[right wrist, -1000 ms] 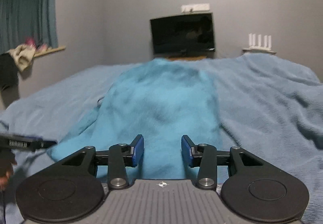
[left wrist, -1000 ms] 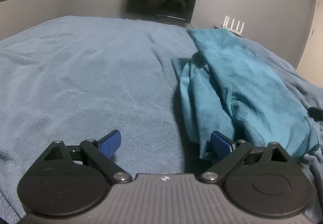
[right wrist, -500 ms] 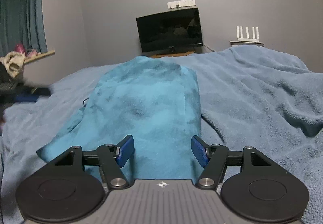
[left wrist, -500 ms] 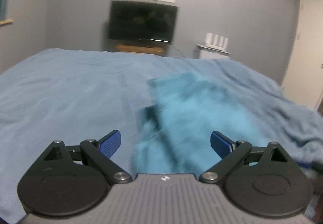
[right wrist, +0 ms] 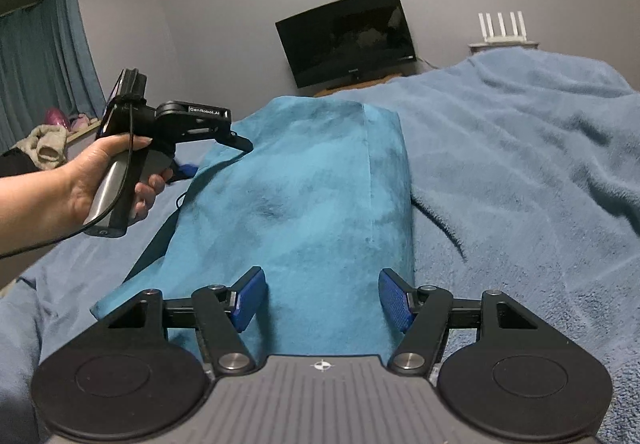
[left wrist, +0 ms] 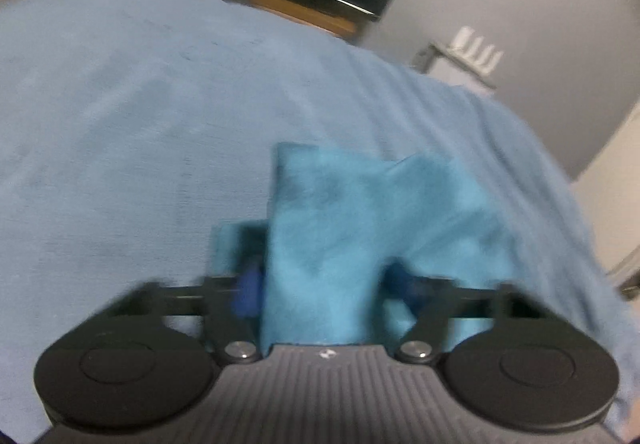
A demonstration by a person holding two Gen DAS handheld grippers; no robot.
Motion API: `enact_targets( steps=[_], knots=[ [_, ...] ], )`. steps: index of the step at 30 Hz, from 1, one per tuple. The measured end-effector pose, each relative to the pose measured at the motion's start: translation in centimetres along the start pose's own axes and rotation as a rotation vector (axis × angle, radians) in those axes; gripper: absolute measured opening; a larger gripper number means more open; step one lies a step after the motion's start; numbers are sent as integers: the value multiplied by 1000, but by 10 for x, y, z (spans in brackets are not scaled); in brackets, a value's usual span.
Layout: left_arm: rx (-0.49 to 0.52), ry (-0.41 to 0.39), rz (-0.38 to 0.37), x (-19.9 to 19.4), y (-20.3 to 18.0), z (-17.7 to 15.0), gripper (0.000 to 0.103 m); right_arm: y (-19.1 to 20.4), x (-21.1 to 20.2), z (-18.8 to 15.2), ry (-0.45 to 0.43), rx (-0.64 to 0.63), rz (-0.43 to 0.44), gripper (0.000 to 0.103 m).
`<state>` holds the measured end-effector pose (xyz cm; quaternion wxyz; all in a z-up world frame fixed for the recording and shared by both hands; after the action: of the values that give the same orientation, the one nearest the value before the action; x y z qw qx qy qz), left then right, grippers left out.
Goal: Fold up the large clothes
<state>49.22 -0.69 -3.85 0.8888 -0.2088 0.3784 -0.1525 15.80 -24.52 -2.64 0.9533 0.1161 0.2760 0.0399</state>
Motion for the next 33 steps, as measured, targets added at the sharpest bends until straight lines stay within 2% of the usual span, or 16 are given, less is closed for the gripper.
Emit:
enact_targets(
  steps=[2, 4, 6, 8, 10, 14, 17, 18, 19, 22, 25, 27, 28, 30, 32, 33],
  knots=[
    [17, -17, 8, 2, -2, 7, 17, -2, 2, 2, 16, 22, 5, 66],
    [46, -59, 56, 3, -4, 15, 4, -1, 2, 2, 30, 37, 6, 66],
    [43, -83, 119, 5, -3, 19, 2, 2, 1, 2, 30, 24, -9, 65],
    [86, -27, 192, 18, -1, 14, 2, 5, 5, -2, 35, -13, -56, 66],
    [125, -17, 223, 20, -4, 8, 3, 2, 9, -5, 62, 13, -47, 66],
    [99, -76, 240, 1, -3, 9, 27, 0, 9, -6, 69, 26, -65, 69],
    [126, -199, 282, -25, -15, 14, 31, 3, 4, -5, 27, 19, -68, 68],
    [149, -225, 274, -29, -22, 18, 31, 6, 2, -4, 9, 11, -61, 68],
    [180, -243, 233, -33, -35, 20, 33, 8, -1, -4, -10, 6, -48, 68],
    [278, -218, 125, -22, -77, 18, 41, 17, -4, -3, -30, -4, -21, 67],
    [456, -153, 119, 6, -124, 4, 43, 20, 1, -5, -4, -16, -18, 67],
    [553, -110, 140, 30, -147, -8, 51, 22, 5, -6, 10, -12, -17, 67],
    [570, -99, 154, 38, -153, -12, 57, 21, 6, -6, 12, -10, -17, 67],
    [561, -70, 220, 58, -155, -16, 58, 21, 7, -6, 16, -10, -18, 67],
    [492, -71, 271, 68, -141, -14, 70, 19, 10, -5, 22, -2, -18, 68],
    [462, -80, 286, 70, -131, -11, 71, 19, 10, -5, 22, 2, -17, 68]
  ],
)
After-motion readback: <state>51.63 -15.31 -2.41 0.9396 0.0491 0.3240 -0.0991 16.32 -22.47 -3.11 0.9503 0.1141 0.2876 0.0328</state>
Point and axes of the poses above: each gripper's, at about its wrist camera, not at the fingertips, and x roughly the way its jaws point, y to its left, z to its top, the point moved 3 cm from there along x, roughly the way its jaws point, and after that the axes turned 6 degrees about -z, right-handed, at the moved point
